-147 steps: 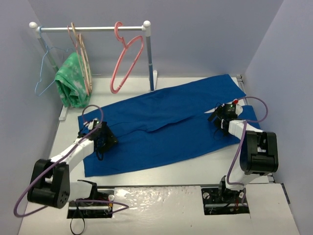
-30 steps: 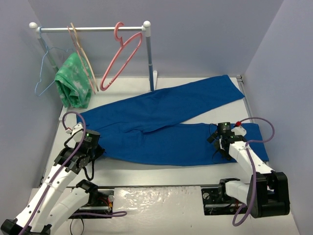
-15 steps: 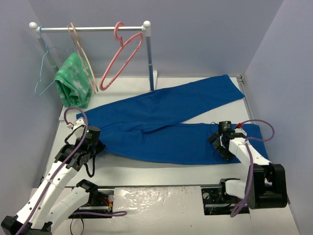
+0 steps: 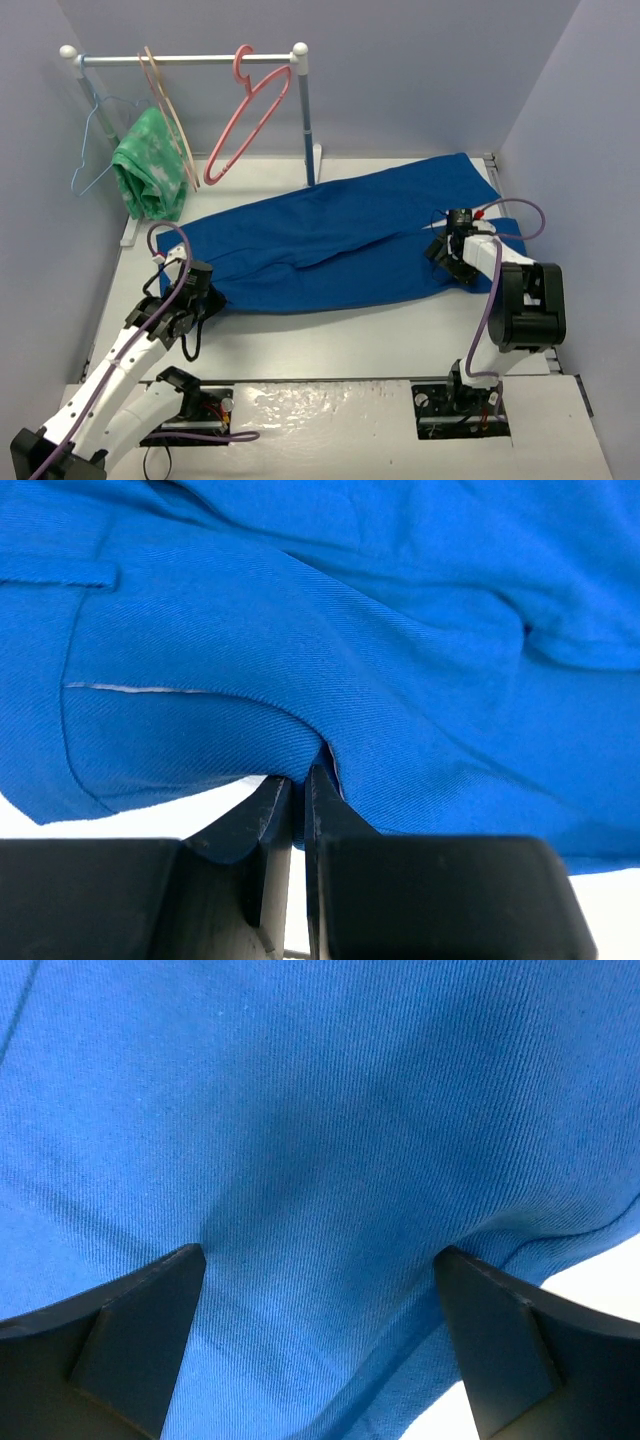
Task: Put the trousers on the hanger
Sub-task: Fold the trousers at the center of the board.
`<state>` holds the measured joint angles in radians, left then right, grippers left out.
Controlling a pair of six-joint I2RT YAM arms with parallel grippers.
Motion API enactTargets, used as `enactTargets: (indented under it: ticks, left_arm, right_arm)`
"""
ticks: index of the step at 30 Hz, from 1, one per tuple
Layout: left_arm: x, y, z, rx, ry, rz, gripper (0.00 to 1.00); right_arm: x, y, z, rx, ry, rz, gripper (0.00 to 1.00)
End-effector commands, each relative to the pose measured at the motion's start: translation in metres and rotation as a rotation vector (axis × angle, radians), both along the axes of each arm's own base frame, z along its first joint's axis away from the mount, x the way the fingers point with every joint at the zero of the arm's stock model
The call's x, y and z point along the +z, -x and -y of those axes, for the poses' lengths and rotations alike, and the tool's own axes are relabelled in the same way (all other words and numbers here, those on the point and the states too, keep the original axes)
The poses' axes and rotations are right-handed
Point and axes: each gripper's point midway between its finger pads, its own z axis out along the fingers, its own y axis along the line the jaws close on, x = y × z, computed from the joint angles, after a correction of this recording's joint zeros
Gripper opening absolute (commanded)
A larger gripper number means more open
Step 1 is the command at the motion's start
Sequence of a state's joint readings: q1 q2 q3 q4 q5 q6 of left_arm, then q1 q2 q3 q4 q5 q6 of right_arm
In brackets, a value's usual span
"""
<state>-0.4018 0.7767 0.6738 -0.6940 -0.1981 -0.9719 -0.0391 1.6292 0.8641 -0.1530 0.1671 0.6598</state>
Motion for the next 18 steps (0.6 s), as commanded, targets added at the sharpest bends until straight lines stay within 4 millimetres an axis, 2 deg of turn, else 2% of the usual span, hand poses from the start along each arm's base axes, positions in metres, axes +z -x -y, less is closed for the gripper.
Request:
enactTargets:
  ticks: [1, 3, 6, 9, 11, 13, 15, 18]
  left_arm:
    - [0.008, -0.019, 0.013, -0.038, 0.019, 0.064, 0.00]
    - [0.008, -0.020, 0.012, -0.038, 0.011, 0.070, 0.00]
    - [0.014, -0.022, 0.009, -0.034, -0.004, 0.086, 0.00]
    - [0.029, -0.022, 0.002, -0.028, -0.033, 0.108, 0.00]
    - [0.042, -0.020, -0.005, -0.017, -0.058, 0.132, 0.00]
    - [0.062, -0.015, -0.012, -0.012, -0.076, 0.169, 0.00]
    - [0.080, -0.007, -0.021, -0.001, -0.089, 0.201, 0.00]
    - [0.095, 0.009, -0.031, 0.020, -0.089, 0.222, 0.00]
  right_arm:
    - [-0.005, -0.027, -0.007, 0.048, -0.040, 0.063, 0.73]
    - [-0.006, -0.023, -0.005, 0.040, -0.033, 0.060, 0.63]
    - [-0.006, -0.011, -0.001, 0.028, -0.011, 0.051, 0.39]
    - [0.004, -0.001, 0.005, 0.021, 0.025, 0.055, 0.23]
    - [0.023, 0.000, 0.010, 0.028, 0.059, 0.081, 0.11]
    - [0.046, 0.002, 0.018, 0.015, 0.101, 0.105, 0.05]
    - [0.069, 0.004, 0.024, 0.002, 0.135, 0.143, 0.01]
    - [0.100, 0.009, 0.030, -0.018, 0.164, 0.198, 0.00]
